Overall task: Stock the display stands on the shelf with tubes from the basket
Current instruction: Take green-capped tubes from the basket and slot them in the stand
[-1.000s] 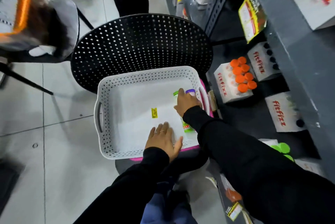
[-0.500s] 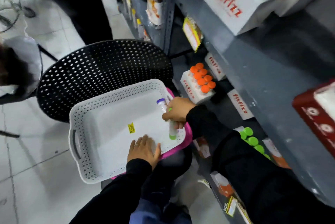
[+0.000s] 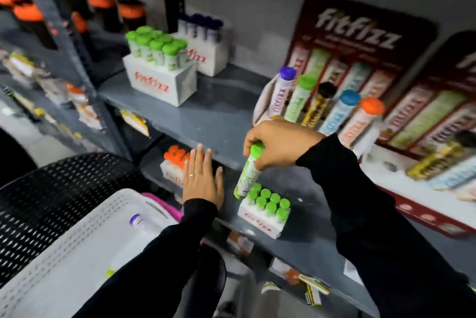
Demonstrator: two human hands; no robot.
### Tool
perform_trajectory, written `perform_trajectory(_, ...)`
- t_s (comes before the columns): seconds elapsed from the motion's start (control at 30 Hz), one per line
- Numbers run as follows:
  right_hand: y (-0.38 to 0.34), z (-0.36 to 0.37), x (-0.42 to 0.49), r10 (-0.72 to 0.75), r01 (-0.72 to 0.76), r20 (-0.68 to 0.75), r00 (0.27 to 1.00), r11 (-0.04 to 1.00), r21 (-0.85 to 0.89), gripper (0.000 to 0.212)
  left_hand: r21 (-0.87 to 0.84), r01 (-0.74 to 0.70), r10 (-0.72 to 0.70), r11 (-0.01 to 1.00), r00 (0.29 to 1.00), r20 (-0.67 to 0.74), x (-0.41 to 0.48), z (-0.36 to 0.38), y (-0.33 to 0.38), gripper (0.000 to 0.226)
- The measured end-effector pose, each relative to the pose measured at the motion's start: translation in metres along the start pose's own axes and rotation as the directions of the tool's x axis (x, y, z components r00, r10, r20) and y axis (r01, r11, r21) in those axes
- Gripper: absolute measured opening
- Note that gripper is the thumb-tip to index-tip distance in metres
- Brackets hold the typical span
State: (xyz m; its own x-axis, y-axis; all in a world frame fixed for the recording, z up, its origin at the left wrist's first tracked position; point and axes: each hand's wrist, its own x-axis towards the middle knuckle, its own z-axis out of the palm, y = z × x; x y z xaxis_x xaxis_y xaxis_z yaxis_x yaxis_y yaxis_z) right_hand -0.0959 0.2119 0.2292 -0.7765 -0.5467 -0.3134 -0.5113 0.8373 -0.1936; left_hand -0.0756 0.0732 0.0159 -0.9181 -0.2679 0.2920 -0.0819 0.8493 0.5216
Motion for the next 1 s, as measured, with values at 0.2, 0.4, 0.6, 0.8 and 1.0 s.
perform_trajectory(0.2, 0.041, -0.018, -0.054, 0.124, -0.119, -0.11, 0.986, 0.992, 0.05, 0.013, 0.12, -0.211, 0.18, 0.97, 0.957, 0.228, 0.022, 0.021, 0.069, 0.087)
perform_trajectory(0.4, 0.074, -0.029, -0.099, 0.265, -0.265, -0.196, 0.944, 0.964, 0.029, 0.028, 0.263, -0.17, 0.1, 0.95, 0.961, 0.258, 0.016, 0.037, 0.09, 0.065)
perform_trajectory(0.6, 0.108, -0.039, -0.137, 0.44, -0.417, -0.313, 0.842, 0.898, 0.141, 0.028, 0.262, -0.165, 0.105, 0.951, 0.968, 0.228, 0.015, 0.035, 0.094, 0.061)
perform_trajectory(0.8, 0.135, -0.051, -0.155, 0.562, -0.517, -0.51, 0.651, 0.82, 0.244, 0.033, 0.292, -0.151, 0.078, 0.944, 0.966, 0.247, 0.013, 0.035, 0.098, 0.058)
perform_trajectory(1.0, 0.154, -0.032, -0.15, 0.585, -0.586, -0.571, 0.576, 0.783, 0.211, 0.034, 0.297, -0.139, 0.067, 0.945, 0.968, 0.241, 0.012, 0.033, 0.1, 0.058)
